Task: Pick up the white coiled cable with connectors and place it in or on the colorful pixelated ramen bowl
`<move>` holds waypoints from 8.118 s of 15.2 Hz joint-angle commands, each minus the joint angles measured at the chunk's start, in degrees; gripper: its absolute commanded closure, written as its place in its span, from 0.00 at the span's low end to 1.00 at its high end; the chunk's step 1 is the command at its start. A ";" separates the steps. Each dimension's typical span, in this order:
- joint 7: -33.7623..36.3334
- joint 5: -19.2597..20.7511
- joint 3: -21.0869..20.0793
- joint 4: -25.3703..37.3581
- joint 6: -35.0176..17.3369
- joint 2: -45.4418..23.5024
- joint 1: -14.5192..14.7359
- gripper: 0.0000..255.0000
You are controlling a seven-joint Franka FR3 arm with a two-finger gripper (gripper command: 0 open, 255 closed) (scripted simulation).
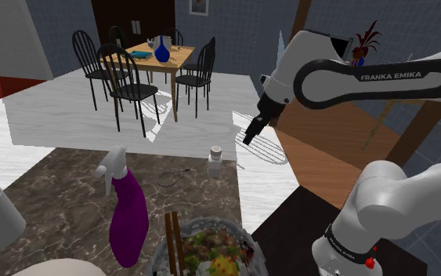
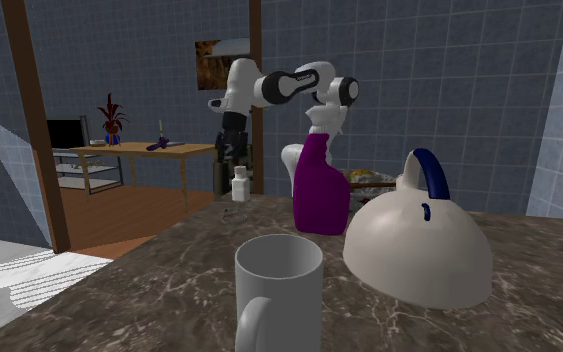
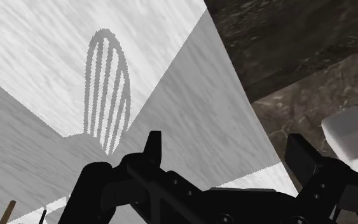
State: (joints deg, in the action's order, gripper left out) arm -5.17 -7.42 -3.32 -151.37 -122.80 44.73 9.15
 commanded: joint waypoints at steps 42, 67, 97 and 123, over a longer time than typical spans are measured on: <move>-10.17 -10.68 -31.32 2.03 -71.80 -38.59 1.85 1.00; -8.38 -9.30 -21.80 8.58 -52.44 -25.70 8.52 1.00; 17.54 -9.76 -41.58 9.03 -29.82 1.65 9.85 1.00; 26.52 -12.43 -53.63 2.86 -36.15 3.73 9.85 1.00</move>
State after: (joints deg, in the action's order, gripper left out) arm 21.34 -19.85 -56.95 -148.51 -158.94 48.47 19.00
